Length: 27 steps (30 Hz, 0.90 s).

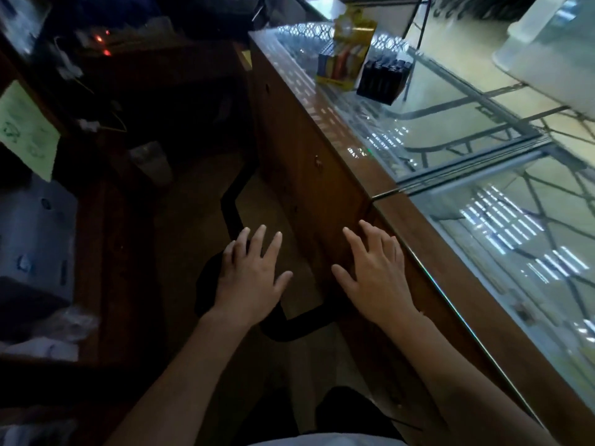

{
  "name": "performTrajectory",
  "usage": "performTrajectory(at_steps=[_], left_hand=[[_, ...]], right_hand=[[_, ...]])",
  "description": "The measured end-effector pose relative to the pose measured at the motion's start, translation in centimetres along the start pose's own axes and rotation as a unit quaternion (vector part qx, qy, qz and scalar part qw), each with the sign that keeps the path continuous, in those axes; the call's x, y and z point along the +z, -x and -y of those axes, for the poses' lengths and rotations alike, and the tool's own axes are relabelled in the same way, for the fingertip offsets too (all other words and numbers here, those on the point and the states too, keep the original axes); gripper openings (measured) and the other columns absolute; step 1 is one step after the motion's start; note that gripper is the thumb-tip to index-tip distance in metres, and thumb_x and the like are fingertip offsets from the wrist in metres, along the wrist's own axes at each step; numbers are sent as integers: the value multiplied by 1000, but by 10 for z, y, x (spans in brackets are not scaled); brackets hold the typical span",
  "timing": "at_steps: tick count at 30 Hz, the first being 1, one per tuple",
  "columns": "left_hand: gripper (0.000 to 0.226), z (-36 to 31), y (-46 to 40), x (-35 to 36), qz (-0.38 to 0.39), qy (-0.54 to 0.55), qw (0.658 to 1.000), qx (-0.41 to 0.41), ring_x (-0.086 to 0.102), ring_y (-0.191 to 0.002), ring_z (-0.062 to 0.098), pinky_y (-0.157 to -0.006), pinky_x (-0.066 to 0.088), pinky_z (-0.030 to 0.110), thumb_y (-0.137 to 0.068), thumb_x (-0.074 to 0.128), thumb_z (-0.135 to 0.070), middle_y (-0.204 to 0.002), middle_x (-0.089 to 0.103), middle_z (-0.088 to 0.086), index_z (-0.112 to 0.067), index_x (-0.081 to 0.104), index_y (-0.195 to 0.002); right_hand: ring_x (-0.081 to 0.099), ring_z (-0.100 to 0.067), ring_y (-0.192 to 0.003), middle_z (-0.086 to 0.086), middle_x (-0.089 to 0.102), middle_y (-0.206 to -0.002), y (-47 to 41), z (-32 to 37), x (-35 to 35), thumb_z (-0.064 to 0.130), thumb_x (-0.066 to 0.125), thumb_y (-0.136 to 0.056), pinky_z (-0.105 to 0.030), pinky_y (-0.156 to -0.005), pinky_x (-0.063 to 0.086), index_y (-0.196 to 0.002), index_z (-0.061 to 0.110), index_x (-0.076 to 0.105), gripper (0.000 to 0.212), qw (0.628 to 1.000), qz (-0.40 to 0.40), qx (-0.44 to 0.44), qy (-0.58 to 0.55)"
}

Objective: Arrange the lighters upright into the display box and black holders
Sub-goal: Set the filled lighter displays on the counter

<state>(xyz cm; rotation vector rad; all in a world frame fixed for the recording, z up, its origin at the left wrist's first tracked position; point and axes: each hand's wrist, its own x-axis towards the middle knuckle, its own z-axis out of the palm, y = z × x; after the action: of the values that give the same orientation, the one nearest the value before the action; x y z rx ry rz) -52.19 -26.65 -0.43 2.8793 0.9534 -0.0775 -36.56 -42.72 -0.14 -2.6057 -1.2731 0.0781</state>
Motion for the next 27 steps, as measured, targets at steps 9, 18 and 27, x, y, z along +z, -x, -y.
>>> performTrajectory(at_steps=[9,18,27], left_hand=[[74,-5,-143,-14,11,-20,996,82,-6,-152,26,-121,6,45,-98,31,-62,-166,0,2,-31,0,-157],[74,-46,-269,-29,14,-33,993,116,-5,-152,27,-121,6,46,-98,33,-63,-167,1,1,-32,1,-158],[70,-69,-404,-41,17,1,987,158,-5,-153,27,-122,7,47,-99,32,-60,-166,4,-1,-31,6,-158]], right_hand=[[9,-26,-148,-5,13,-160,-104,-31,-6,60,49,-92,-52,-122,9,-153,30,21,74,995,-30,89,-17],[13,-26,-147,-5,16,-157,-209,-87,-16,60,47,-90,-55,-120,17,-150,29,22,73,988,-58,130,-59],[11,-27,-148,-3,14,-159,-294,-140,-12,59,44,-94,-53,-122,8,-152,28,23,69,982,-46,173,-54]])
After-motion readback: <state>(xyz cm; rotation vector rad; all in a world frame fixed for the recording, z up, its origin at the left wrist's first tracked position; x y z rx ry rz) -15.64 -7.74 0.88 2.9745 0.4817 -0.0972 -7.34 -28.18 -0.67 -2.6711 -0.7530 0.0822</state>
